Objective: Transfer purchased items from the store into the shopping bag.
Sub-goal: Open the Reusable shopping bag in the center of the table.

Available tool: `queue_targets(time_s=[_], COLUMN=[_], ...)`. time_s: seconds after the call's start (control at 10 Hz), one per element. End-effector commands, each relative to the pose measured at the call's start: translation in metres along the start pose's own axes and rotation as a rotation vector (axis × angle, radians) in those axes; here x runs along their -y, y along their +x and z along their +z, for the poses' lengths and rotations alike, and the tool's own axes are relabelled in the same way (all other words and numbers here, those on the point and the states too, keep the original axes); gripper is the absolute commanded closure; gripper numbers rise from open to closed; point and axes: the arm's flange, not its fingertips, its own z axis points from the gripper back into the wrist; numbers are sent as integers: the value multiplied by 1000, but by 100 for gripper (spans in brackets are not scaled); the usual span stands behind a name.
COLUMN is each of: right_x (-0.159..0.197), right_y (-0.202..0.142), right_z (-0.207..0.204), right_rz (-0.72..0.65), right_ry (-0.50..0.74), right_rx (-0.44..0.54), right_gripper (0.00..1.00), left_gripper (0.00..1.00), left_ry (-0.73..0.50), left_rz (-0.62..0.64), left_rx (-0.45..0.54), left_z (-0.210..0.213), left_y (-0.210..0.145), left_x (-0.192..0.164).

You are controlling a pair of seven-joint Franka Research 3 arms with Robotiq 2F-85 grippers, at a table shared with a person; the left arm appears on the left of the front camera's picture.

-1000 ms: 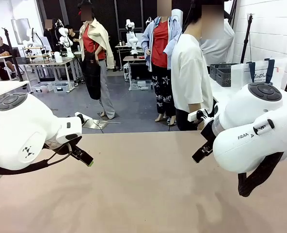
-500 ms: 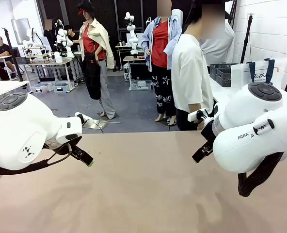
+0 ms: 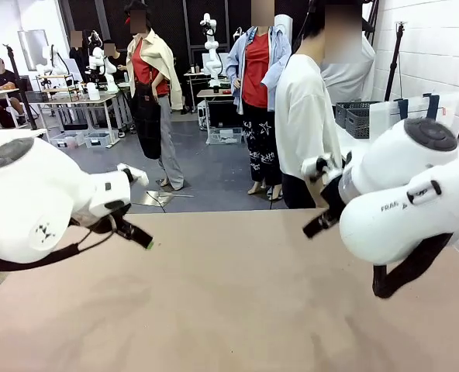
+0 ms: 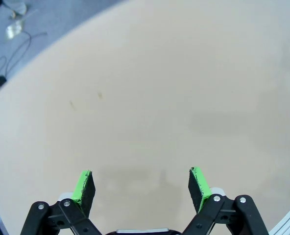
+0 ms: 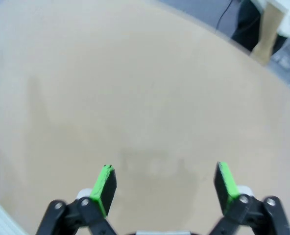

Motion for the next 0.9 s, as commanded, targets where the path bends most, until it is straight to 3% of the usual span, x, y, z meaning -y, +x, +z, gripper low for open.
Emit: queue_targets(time_s=[0.0, 0.2, 0.4, 0.6, 0.8], right_x=[17, 68, 127, 184, 234], right_y=[34, 67, 77, 67, 45], right_z=[29, 65, 84, 102, 104], right_rz=[-94, -239, -381, -548, -739], right_ry=[-91, -202, -319, -367, -503], right_rx=[163, 272, 301, 329, 325], right_gripper=[0, 0, 0, 0, 0], left_gripper=[0, 0, 0, 0, 0], left_ry=[-6, 95, 217, 294, 301], left_rz=[31, 48, 75, 204, 374], left_rx=[145, 185, 200, 185, 163], left_z=[39, 63, 81, 93, 90], left_y=[10, 11, 6, -3, -20], left_x=[-27, -68, -111, -156, -199])
